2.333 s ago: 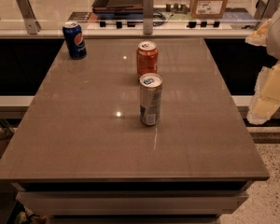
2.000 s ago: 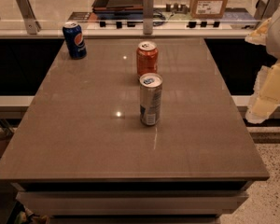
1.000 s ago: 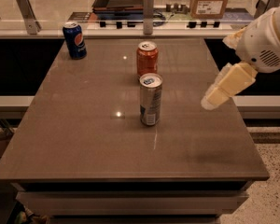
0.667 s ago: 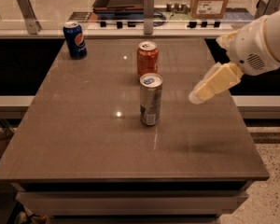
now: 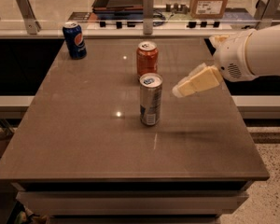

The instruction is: Pick coke can

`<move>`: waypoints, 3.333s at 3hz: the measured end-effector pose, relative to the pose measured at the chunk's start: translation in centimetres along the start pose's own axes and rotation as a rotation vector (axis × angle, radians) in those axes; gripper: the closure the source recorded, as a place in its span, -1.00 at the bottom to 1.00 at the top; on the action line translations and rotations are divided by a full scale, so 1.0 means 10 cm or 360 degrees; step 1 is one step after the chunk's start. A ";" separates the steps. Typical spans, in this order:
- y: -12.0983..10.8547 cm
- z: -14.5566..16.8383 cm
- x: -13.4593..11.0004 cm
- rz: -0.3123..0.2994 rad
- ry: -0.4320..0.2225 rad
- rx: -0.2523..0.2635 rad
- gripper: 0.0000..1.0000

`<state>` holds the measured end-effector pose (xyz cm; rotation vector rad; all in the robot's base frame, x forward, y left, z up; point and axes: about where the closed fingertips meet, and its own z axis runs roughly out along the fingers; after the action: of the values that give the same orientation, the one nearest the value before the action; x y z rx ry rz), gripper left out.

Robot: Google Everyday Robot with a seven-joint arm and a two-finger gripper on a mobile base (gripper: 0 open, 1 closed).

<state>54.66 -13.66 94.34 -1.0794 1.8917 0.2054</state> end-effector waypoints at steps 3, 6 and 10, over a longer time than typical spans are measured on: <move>-0.25 0.15 -0.06 0.0051 -0.0141 0.0130 -1.00; -0.28 0.86 -0.30 0.0207 -0.0486 -0.0043 -1.00; -0.18 1.58 -0.54 0.0236 -0.0685 -0.0313 -1.00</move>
Offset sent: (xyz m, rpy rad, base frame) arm 0.0161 -0.0063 -0.0027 0.0106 -0.0440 -0.0463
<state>67.02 -3.14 90.16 -0.9321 1.5814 0.6667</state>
